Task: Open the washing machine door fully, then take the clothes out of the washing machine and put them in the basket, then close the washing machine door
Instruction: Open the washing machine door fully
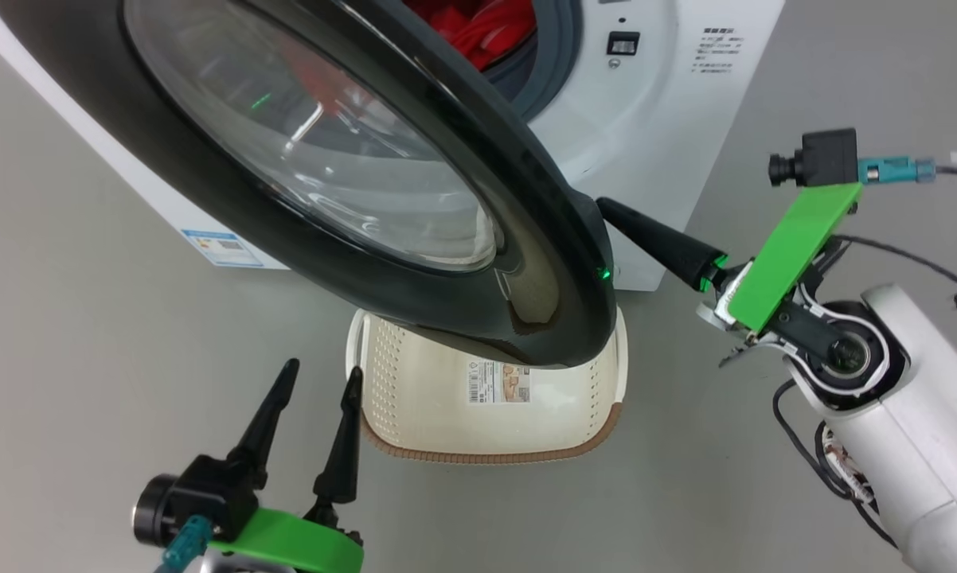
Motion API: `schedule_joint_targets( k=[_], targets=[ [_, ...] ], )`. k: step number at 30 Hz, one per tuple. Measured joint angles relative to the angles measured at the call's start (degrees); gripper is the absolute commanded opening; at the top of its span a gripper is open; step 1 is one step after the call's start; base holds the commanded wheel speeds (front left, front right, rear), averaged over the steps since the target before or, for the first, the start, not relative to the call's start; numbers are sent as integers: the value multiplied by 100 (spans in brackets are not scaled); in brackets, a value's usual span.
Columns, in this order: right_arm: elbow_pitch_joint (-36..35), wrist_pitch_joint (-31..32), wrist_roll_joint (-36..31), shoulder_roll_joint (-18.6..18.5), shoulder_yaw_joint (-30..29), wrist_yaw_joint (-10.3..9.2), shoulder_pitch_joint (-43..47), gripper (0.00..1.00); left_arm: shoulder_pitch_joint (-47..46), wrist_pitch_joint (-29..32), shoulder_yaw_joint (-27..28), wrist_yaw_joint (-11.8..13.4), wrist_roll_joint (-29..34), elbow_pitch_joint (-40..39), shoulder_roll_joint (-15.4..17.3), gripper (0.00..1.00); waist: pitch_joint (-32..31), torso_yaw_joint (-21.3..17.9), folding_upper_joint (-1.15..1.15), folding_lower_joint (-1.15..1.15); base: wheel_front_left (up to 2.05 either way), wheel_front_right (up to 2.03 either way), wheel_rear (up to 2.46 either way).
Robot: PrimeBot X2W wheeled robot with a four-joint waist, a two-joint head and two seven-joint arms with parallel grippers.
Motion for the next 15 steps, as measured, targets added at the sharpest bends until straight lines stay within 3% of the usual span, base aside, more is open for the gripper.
schedule_joint_targets(
  k=[1, 4, 5, 15],
  targets=[
    [0, -43, 0, -2, -1, 0, 56, 50, 30, 0, 33, -1, 3, 0, 0, 100, -16, -20, 0, 0, 0, 0, 0],
    [-12, -191, 0, -25, -13, 0, 275, 93, 98, 0, 81, -7, 52, 10, 1, 100, -67, -84, 0, 0, 0, 0, 0],
    [-16, -248, 0, -33, -30, 0, 350, 100, 98, 0, 93, -8, 55, 9, 1, 100, -86, -105, 0, 0, 0, 0, 0],
    [-11, -815, -37, -129, -113, 0, 1085, 100, 309, 1, 260, -102, 145, 29, 1, 100, -323, -322, 0, 0, 0, 0, 0]
  ],
)
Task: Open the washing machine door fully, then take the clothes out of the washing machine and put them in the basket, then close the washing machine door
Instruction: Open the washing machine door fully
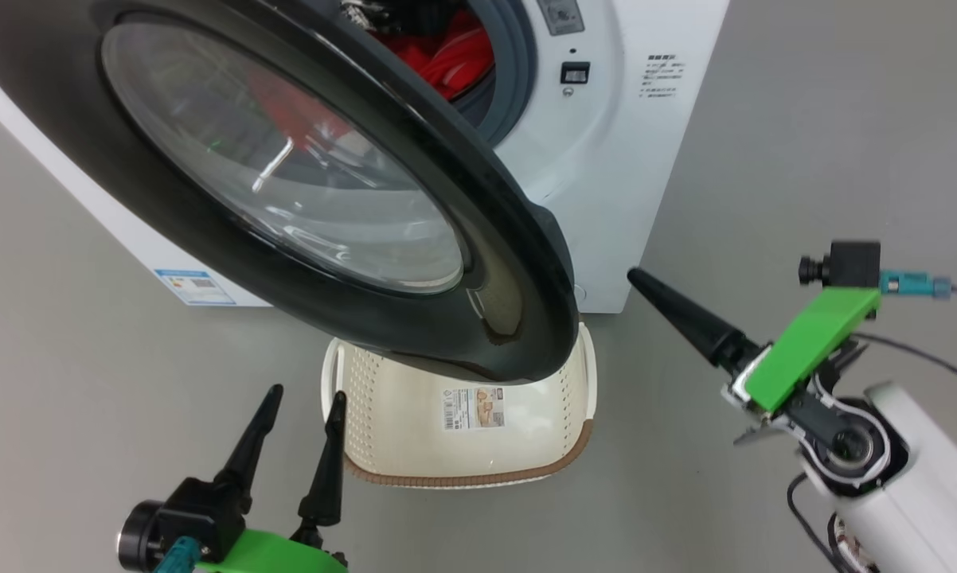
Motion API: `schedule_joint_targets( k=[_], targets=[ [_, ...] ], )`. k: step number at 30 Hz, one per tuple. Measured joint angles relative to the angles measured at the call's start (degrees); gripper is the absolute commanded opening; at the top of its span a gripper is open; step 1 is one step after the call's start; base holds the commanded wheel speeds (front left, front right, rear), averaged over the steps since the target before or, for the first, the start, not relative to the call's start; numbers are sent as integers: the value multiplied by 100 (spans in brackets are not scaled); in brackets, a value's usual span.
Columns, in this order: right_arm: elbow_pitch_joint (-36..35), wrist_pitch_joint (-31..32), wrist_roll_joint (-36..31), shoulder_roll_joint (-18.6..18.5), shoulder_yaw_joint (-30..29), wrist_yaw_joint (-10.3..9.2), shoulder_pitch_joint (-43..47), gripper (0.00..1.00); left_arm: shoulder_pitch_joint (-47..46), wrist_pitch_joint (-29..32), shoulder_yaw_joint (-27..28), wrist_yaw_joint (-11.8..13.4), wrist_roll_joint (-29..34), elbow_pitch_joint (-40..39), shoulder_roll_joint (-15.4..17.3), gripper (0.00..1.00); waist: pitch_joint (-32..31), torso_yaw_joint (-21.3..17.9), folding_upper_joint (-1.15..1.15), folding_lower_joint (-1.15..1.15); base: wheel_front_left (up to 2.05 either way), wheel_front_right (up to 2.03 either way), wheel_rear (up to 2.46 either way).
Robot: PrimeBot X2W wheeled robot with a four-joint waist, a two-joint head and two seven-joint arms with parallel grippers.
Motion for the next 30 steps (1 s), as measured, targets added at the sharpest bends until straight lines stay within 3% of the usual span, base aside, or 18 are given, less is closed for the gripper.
schedule_joint_targets(
  k=[19, 30],
  targets=[
    [116, -1349, -60, 41, -45, 0, 1448, 100, 147, 0, 190, -52, 52, 37, 5, 100, -284, -324, 0, 0, 0, 0, 0],
    [702, -2752, -1183, -219, 604, 0, 1496, 100, 220, 0, 231, -58, 52, 112, 5, 100, -329, -420, 0, 0, 0, 0, 0]
  ],
)
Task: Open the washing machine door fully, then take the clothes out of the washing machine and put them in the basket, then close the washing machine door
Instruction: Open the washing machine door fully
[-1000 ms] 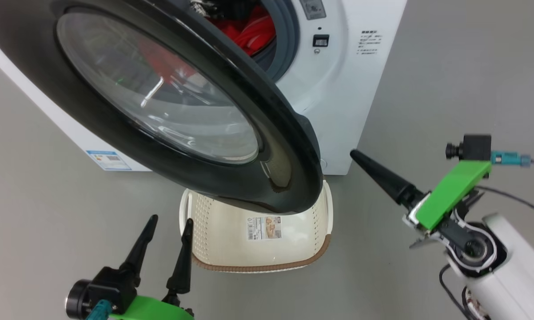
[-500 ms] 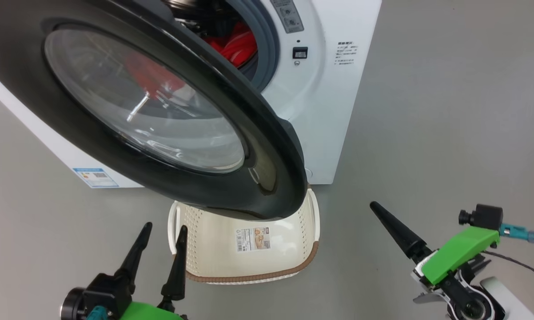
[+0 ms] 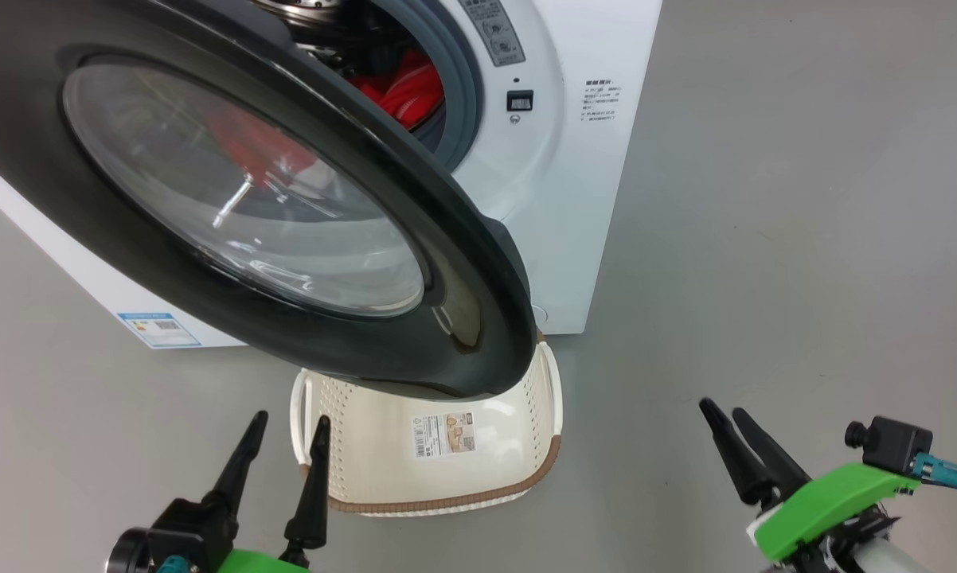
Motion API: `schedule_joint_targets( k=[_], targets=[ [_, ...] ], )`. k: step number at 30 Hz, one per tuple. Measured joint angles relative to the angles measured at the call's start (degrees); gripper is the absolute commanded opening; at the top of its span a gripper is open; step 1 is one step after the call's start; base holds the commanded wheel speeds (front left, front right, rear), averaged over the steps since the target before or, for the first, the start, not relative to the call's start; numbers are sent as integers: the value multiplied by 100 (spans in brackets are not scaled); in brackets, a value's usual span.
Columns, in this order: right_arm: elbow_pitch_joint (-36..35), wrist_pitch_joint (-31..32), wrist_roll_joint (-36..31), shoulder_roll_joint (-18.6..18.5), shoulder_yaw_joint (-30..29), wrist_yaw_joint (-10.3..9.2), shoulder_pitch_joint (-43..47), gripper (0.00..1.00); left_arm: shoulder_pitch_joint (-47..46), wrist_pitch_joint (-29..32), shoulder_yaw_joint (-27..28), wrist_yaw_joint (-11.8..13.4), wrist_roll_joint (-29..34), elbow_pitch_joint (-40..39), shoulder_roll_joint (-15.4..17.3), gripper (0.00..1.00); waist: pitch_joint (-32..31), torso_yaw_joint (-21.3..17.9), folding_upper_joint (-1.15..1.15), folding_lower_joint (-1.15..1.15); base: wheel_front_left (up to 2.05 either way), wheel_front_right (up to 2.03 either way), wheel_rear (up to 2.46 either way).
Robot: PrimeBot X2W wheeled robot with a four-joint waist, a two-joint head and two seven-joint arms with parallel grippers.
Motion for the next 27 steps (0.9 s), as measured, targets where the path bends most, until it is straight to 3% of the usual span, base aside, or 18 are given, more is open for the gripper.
schedule_joint_targets(
  k=[2, 5, 11, 17, 22, 27],
  targets=[
    [169, -207, -517, -86, 133, 0, -2, 100, 19, 0, 10, -38, 0, 33, 1, 100, -8, -4, 0, 0, 0, 0, 0],
    [224, -233, -787, -66, 65, 0, -1, 100, 19, 0, 14, -38, -1, 37, 1, 100, -7, -10, 0, 0, 0, 0, 0],
    [-5, -244, -2447, 180, -850, 1, 154, 100, 19, 0, 23, -33, -13, 45, 1, 100, 13, -27, 0, 0, 0, 0, 0],
    [-367, -243, -4016, 688, -1880, 1, 704, 100, 17, 0, 27, -18, -59, 67, 3, 100, 17, -38, 0, 0, 0, 0, 0],
    [-831, -253, -4833, 1148, -2704, 1, 967, 100, 16, 0, 49, 8, -60, 63, 4, 100, 15, -53, 0, 0, 0, 0, 0],
    [-1136, -259, -5239, 1371, -3007, 4, 1223, 100, 15, 0, 75, 11, -59, -37, 3, 100, 10, -39, 0, 0, 0, 0, 0]
  ],
)
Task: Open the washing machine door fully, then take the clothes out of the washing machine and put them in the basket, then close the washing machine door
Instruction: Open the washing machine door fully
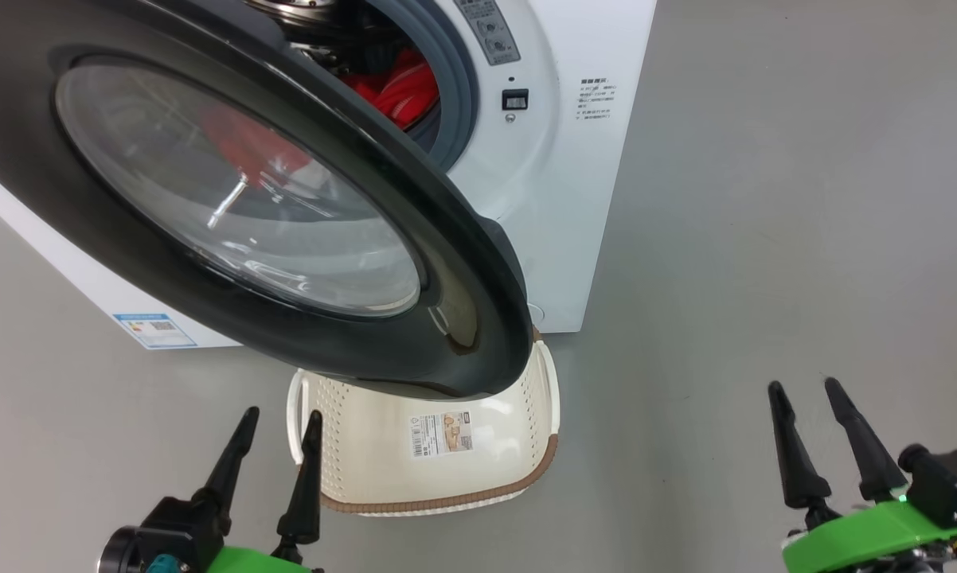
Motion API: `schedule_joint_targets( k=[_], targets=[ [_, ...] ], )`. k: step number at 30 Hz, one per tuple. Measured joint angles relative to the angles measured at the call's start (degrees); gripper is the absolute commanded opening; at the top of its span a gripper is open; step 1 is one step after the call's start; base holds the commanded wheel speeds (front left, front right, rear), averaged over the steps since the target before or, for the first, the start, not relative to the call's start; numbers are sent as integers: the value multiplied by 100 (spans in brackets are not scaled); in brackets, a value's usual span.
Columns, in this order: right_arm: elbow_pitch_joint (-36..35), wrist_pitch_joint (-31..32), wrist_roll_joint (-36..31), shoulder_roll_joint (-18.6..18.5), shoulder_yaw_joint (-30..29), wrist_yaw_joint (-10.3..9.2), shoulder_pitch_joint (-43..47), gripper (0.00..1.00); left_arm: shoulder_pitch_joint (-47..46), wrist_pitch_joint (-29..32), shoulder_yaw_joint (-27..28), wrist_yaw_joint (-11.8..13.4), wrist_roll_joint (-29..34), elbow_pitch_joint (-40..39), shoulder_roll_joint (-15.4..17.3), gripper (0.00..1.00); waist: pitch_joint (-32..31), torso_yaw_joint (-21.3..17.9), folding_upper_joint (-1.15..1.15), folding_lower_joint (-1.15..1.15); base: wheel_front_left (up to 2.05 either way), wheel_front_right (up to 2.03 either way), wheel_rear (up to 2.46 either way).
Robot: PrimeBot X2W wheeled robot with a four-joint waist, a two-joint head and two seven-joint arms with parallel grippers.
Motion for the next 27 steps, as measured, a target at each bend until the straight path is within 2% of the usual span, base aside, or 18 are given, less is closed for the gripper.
schedule_joint_targets(
  k=[20, 24, 25, 26, 27],
  targets=[
    [54, 0, -154, 183, -52, 2, 203, 100, 1, 0, 2, 0, 0, -66, 0, 100, 28, 22, 0, 0, 0, 0, 0],
    [43, 0, 56, 212, -36, 2, 193, 100, 1, 0, -5, -1, -1, -64, 0, 100, 34, 47, 0, 0, 0, 0, 0],
    [34, 0, 161, 224, -36, 2, 191, 40, 1, 0, -10, 0, -1, -59, 0, 100, 35, 56, 0, 0, 0, 0, 0],
    [27, 0, 221, 232, -25, 2, 183, 1, 1, 0, -14, -1, -1, -57, 0, 100, 37, 66, 0, 0, 0, 0, 0],
    [20, 0, 291, 233, 2, 2, 170, 0, 1, 0, -20, -1, -1, -56, 0, 100, 37, 76, 0, 0, 0, 0, 0]
  ],
)
